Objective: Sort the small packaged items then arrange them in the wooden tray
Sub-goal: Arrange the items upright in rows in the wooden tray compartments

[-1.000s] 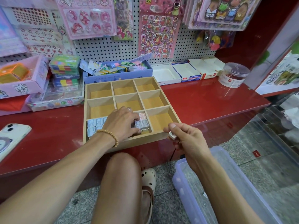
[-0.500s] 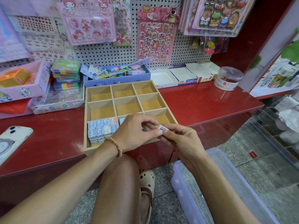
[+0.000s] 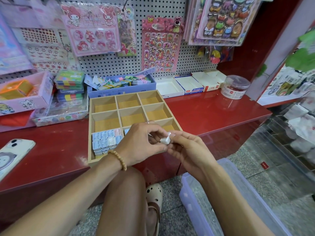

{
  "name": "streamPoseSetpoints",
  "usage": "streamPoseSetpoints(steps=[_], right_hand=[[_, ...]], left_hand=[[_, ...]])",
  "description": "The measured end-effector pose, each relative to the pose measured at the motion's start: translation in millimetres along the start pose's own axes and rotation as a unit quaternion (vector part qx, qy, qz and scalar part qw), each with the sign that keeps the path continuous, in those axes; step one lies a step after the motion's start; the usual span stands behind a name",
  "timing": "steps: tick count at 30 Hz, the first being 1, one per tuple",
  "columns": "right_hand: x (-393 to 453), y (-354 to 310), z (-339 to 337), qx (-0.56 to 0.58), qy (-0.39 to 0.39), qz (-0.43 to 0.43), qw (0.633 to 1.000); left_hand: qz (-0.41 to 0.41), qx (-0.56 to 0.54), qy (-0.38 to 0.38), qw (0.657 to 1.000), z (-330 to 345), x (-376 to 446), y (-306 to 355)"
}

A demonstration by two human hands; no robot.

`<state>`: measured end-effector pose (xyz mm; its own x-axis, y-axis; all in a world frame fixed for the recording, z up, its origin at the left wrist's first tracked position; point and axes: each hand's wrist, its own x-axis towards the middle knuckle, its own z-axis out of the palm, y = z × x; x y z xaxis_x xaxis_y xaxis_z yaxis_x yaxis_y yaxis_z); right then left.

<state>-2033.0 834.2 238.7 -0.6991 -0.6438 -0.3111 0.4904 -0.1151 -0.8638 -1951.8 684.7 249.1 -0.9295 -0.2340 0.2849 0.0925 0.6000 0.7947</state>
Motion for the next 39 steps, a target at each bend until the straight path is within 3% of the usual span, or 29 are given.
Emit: streamPoseSetpoints(steps=[8,17,22,28,39], right_hand=[[10.5,2.5,11.6,-0.047,-0.005,-0.013,0.999],[23.0,4.4,21.7,-0.123,-0.012,-0.033,0.992],[30.2,0.1,9.5,-0.145,0.049,-0.071,0.986],[32.1,-9.9,-14.8,-0.184,0.107,-0.104,0.972],[34.8,-11.0,-35.0,-0.19,0.134,-0.109,0.967]], left_hand=[[-0.008,0.031,0.012,0.999,-10.0,1.0,-0.9],[-0.049,0.149,-0.052,0.986,-33.0,8.1,-10.4],[-0.122,0.331,-0.067,0.933,-45.9,16.2,-34.2],[-0.13,0.417,-0.105,0.894,-33.1,27.1,-55.0],[-0.095,0.421,-0.1,0.897,-27.8,24.7,-65.2]])
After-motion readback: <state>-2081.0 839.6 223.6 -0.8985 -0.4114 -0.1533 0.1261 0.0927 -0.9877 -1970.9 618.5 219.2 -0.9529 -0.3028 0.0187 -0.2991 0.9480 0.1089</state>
